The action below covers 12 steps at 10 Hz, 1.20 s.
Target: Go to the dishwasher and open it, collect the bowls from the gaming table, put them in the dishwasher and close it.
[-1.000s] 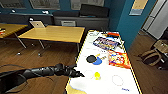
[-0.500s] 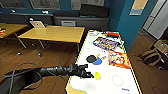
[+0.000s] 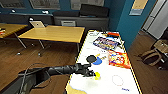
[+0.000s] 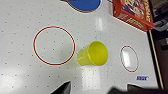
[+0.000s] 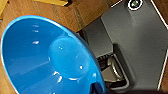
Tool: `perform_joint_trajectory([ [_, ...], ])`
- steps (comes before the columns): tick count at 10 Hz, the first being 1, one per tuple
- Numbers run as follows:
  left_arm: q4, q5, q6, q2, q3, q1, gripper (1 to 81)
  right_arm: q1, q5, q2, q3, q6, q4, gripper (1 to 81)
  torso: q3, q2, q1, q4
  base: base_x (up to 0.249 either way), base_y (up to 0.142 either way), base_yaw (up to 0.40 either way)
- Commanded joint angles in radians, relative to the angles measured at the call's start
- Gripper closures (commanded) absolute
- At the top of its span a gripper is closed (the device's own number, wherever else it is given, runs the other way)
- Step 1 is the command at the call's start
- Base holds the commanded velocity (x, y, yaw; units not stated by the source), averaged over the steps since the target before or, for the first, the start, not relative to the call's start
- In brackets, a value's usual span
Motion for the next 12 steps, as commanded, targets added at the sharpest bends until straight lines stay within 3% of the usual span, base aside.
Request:
perform_joint_trajectory([
  [1,0.085,-0.041,-0.033,0.11,-0.115,-0.141,1.0,0.033,-0.049,-0.028,0.021,-0.005,-0.024,81.1,0.0,0.0,0.0,0.0,0.0,0.0,0.0],
  [2,0.1,-0.08,-0.052,0.132,-0.165,-0.141,1.0,0.033,-0.05,-0.027,0.021,-0.005,-0.024,81.1,0.0,0.0,0.0,0.0,0.0,0.0,0.0],
  [5,0.168,-0.082,-0.094,0.183,-0.221,-0.141,1.0,0.036,-0.05,-0.022,0.02,-0.005,-0.024,81.1,0.0,0.0,0.0,0.0,0.0,0.0,0.0],
  [8,0.17,-0.08,-0.094,0.211,-0.269,-0.126,1.0,0.039,-0.061,-0.01,0.02,-0.005,-0.032,81.1,0.0,0.0,0.0,0.0,0.0,0.0,0.0],
  [10,0.168,-0.07,-0.137,0.226,-0.296,-0.119,1.0,0.039,-0.061,-0.005,0.02,-0.005,-0.032,81.1,0.0,0.0,0.0,0.0,0.0,0.0,0.0],
  [12,0.168,-0.07,-0.143,0.248,-0.341,-0.109,1.0,0.042,-0.061,-0.005,0.02,-0.005,-0.034,81.1,0.0,0.0,0.0,0.0,0.0,0.0,0.0],
])
